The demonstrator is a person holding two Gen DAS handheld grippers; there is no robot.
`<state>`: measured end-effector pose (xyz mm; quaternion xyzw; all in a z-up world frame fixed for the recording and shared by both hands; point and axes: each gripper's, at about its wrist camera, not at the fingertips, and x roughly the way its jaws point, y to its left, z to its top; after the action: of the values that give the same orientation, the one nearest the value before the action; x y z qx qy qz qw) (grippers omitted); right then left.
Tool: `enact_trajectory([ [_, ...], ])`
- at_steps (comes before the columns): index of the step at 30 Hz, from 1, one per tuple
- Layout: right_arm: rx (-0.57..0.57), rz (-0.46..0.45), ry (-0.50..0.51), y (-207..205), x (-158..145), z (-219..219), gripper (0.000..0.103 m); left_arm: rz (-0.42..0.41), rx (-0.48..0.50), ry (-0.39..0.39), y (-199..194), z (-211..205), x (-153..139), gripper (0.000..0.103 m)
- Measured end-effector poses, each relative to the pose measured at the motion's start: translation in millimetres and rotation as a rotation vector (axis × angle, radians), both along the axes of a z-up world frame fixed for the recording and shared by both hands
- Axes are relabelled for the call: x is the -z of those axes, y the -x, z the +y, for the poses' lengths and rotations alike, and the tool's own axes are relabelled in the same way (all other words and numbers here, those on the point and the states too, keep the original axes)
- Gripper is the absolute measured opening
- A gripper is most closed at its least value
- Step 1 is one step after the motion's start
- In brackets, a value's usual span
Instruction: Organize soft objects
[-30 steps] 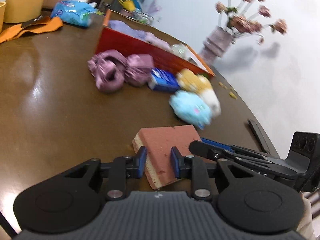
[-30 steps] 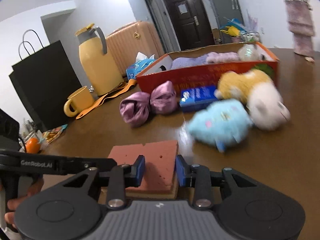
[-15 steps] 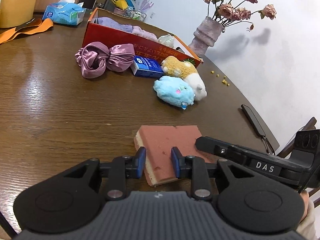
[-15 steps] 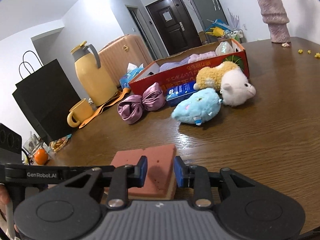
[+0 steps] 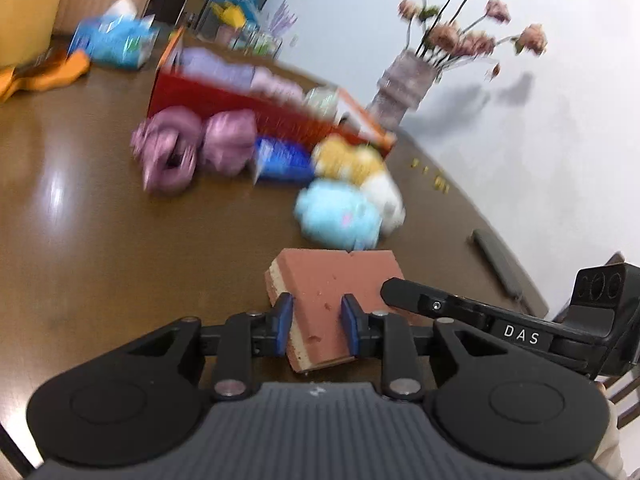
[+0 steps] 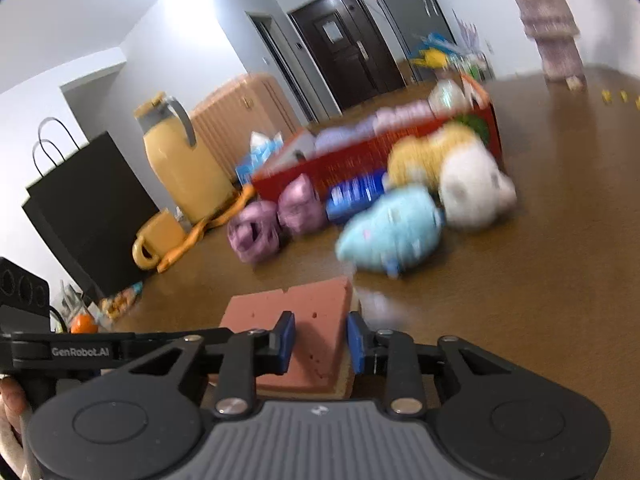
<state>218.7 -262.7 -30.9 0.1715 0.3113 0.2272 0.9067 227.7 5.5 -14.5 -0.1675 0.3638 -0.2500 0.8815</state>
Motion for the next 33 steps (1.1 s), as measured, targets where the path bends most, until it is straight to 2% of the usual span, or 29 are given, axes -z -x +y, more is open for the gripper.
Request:
enact_trajectory([
  [2,0.001,-0.064,0.012,-14.9,-21.6,-0.5,0.027,-0.071,-0.003,0.01,-20.2,1.0,-25.4,0.027],
  [5,-0.009,-0.14,0.024,-59.5,-59.3,1.8,0.027,-0.147,-0.018,0.007,-68.4,4.4,-61.0,0.027],
  [9,0.002,-0.177,0.02,-141.2,-92.7,15.7,0.027,-0.165,-0.058,-0.024,-137.2,8.9,-86.6,0.026],
  [11,0.011,-0.145,0.012,-179.6,-94.5,25.1,0.027,-0.148,-0.084,-0.061,-172.0,11.7,-88.2,0.026],
  [13,0.01,-0.107,0.02,-218.0,-89.7,37.1,0.027,-0.086,-0.106,-0.082,-211.3,16.0,-80.1,0.026],
  [15,0.009,-0.062,0.049,-252.4,-77.3,48.7,0.027,-0.004,-0.138,-0.101,-242.3,20.6,-63.6,0.026],
  [17,0.005,0.021,0.055,-281.5,-58.6,57.2,0.027,0.048,-0.151,-0.138,-261.8,20.9,-48.6,0.026],
  [19,0.0,0.09,0.057,-298.8,-40.3,64.2,0.027,0.082,-0.166,-0.188,-273.6,19.5,-35.7,0.026],
  [21,-0.003,0.112,0.074,-304.7,-29.9,71.0,0.027,0.086,-0.174,-0.231,-276.4,20.8,-27.0,0.026],
  [26,-0.06,0.134,0.131,-303.7,-16.7,87.3,0.03,0.03,-0.203,-0.284,-268.6,25.2,-30.0,0.027],
  [29,-0.05,0.128,0.123,-299.6,-25.0,80.8,0.03,0.036,-0.203,-0.279,-265.4,27.0,-40.3,0.027],
  [33,-0.015,0.073,0.104,-286.0,-58.1,58.9,0.031,-0.031,-0.204,-0.3,-244.3,23.5,-72.3,0.027],
])
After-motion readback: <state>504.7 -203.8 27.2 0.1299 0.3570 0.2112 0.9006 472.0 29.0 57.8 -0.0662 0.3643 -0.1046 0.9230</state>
